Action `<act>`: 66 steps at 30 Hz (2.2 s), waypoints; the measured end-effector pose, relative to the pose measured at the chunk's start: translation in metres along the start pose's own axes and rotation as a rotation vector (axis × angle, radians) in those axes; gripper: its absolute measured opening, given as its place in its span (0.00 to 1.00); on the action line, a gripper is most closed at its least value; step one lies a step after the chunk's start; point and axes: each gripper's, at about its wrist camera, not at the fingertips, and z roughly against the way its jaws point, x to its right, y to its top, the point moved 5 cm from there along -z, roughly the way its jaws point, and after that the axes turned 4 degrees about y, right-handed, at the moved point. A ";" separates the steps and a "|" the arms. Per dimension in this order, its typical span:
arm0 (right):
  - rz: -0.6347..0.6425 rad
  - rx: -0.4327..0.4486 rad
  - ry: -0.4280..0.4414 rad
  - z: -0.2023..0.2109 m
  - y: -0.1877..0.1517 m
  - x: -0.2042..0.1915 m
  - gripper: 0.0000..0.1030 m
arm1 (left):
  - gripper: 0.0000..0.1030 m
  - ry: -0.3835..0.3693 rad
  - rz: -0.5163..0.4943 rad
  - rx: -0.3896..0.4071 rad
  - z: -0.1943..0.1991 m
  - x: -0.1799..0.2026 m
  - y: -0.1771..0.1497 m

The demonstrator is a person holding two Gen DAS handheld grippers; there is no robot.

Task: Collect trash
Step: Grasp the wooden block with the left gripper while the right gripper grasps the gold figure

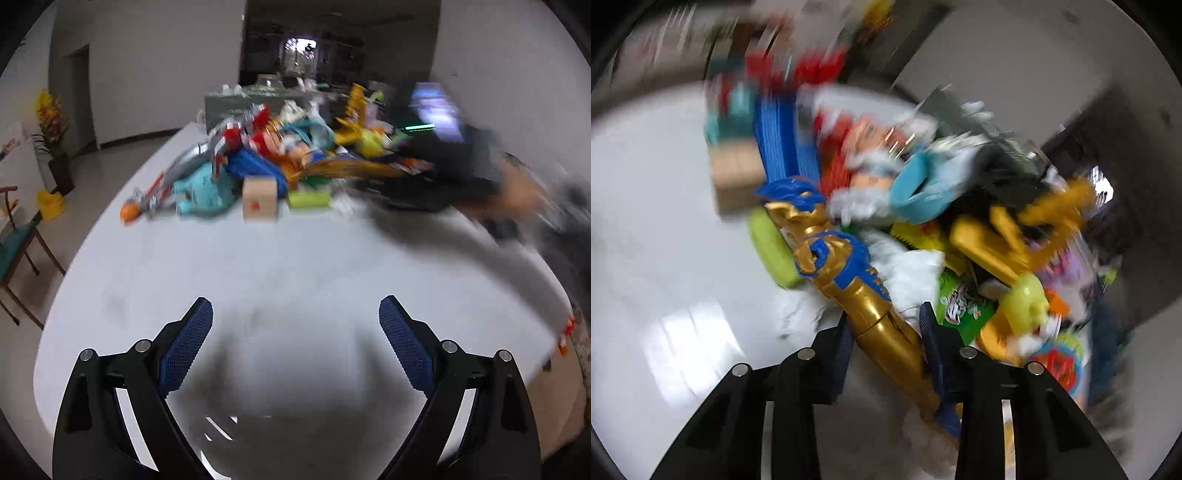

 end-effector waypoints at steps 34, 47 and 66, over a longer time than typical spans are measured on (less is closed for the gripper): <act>-0.610 0.262 0.441 0.213 -0.138 -0.086 0.25 | 0.35 -0.059 -0.183 0.073 0.104 0.053 -0.030; -0.410 -0.185 0.685 0.109 -0.220 -0.265 0.58 | 0.82 -0.119 -0.331 -0.310 0.036 0.044 -0.227; -0.677 0.141 0.061 0.101 -0.104 0.046 0.73 | 0.87 -0.095 -0.195 -0.015 0.068 0.066 -0.066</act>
